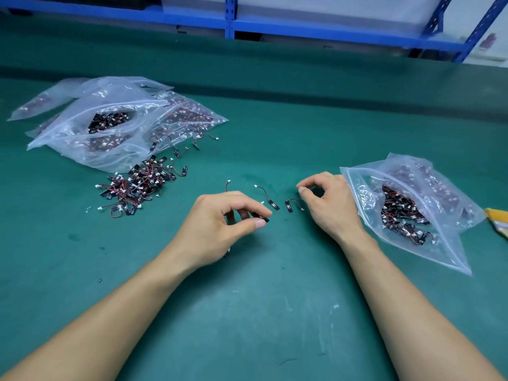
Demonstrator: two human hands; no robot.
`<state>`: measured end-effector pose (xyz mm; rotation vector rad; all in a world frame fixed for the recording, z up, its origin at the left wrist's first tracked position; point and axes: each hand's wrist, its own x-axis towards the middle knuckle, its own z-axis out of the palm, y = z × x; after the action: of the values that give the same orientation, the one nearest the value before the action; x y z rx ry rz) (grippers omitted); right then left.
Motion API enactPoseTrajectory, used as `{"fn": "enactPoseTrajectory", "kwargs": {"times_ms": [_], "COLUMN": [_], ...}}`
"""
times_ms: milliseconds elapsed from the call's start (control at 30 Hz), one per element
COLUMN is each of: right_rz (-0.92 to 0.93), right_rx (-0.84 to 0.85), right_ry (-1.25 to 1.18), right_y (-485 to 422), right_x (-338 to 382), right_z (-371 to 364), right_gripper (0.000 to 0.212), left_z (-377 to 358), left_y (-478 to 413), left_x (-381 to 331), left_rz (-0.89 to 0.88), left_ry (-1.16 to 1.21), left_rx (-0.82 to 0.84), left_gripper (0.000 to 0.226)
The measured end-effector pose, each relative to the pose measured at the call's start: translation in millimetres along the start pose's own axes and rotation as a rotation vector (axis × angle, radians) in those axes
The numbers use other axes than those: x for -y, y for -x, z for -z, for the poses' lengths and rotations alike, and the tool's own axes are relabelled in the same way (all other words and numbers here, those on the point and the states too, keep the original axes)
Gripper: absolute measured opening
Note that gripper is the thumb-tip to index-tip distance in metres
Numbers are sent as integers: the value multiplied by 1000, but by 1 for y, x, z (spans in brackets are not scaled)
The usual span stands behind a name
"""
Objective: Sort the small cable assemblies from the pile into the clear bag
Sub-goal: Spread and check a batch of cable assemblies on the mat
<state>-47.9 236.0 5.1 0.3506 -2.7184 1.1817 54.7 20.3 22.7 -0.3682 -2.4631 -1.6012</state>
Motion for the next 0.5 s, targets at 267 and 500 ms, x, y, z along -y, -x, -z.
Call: {"fn": "enactPoseTrajectory", "kwargs": {"times_ms": [267,500], "right_rz": [-7,-19], "right_rx": [8,14], "right_ry": [-3,-18], "right_y": [0,0], "right_x": [1,1], "right_z": [0,0], "right_gripper": [15,15], "left_z": [2,5], "left_y": [-1,-2], "left_x": [0,4], "left_rz": [173,101], "left_ry": [219,73], "left_rx": [13,19], "left_gripper": [20,11]}}
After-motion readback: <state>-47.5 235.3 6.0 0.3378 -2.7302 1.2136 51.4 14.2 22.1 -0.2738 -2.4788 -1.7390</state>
